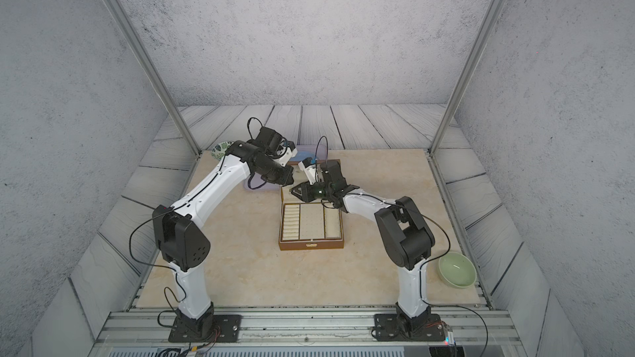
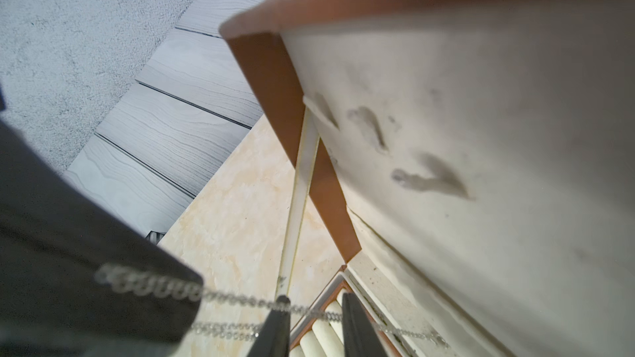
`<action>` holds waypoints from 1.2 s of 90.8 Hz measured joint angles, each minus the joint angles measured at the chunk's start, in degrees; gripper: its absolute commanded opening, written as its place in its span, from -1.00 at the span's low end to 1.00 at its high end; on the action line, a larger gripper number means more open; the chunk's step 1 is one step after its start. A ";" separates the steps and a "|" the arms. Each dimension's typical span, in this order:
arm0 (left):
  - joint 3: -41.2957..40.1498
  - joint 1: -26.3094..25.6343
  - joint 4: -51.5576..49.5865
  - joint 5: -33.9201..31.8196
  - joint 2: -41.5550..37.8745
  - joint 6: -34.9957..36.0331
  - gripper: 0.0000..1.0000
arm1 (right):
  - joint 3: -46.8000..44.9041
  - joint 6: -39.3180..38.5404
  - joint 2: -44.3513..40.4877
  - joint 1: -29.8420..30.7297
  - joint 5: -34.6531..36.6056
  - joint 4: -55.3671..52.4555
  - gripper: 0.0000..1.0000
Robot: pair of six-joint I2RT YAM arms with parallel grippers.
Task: Put jewelry chain into jewelry box
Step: Hang the necklace on the jewelry box clasp.
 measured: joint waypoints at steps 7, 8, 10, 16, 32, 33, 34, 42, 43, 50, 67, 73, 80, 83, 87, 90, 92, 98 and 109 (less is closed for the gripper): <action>0.00 0.00 0.00 0.02 0.00 -0.02 -1.00 | 0.04 0.02 0.09 0.02 0.04 0.11 -0.56; 0.00 0.00 0.00 0.00 0.00 -0.02 -1.00 | 0.07 0.00 0.09 0.00 0.04 0.15 -0.56; 0.00 0.00 0.00 0.02 0.00 -0.04 -1.00 | 0.07 0.00 0.13 0.00 0.13 0.17 -0.56; 0.00 0.00 0.00 0.00 0.00 -0.04 -1.00 | 0.11 0.00 0.28 0.02 0.39 0.37 -0.56; 0.00 0.00 0.00 0.00 0.00 -0.02 -1.00 | 0.50 -0.04 1.36 0.02 1.01 1.70 -0.96; 0.00 0.00 0.00 0.00 0.00 -0.02 -1.00 | 0.50 0.00 1.40 0.02 1.05 1.77 -0.98; 0.00 0.00 0.00 -0.02 0.00 -0.02 -1.00 | 0.50 -0.04 1.40 0.02 1.18 1.79 -0.99; 0.00 0.00 0.02 -0.02 0.00 0.02 -1.00 | 0.46 -0.04 1.38 0.02 1.99 2.38 -1.00; 0.00 0.02 0.04 -0.02 0.00 0.02 -1.00 | 0.44 -0.09 1.38 0.02 2.08 2.43 -1.00; 0.00 0.04 0.13 -0.07 0.00 0.00 -1.00 | 0.07 -0.63 1.14 0.02 2.95 2.56 -1.00; -0.04 0.59 1.11 -0.13 0.00 -0.09 -1.00 | -1.05 -2.29 -1.97 -0.39 5.60 -0.52 -1.00; -0.07 0.79 1.68 -0.11 0.00 -0.11 -1.00 | -1.05 -2.69 -3.10 -1.07 6.62 -1.73 -1.00; -0.13 1.01 2.34 -0.04 0.00 -0.22 -1.00 | -0.98 -3.17 -4.09 -1.95 7.52 -3.21 -1.00; -0.15 1.09 2.58 0.00 0.02 -0.33 -1.00 | -0.85 -3.30 -4.35 -2.27 7.82 -3.80 -1.00; -0.15 1.18 2.99 0.02 0.02 -0.48 -1.00 | -0.46 -3.45 -4.44 -2.69 8.15 -4.55 -1.00; -0.15 1.27 3.28 0.04 0.07 -0.59 -1.00 | 0.09 -3.52 -4.44 -2.91 8.37 -5.33 -1.00; -0.15 1.29 3.45 0.09 0.09 -0.76 -1.00 | 0.42 -3.58 -4.44 -3.02 8.46 -5.70 -1.00; -0.15 1.55 4.04 0.22 0.26 -1.03 -1.00 | 1.46 -3.74 -4.44 -3.13 8.66 -7.02 -1.00; -0.17 2.27 5.53 0.26 0.57 -1.64 -1.00 | 3.32 -3.87 -4.44 -3.13 8.85 -8.79 -1.00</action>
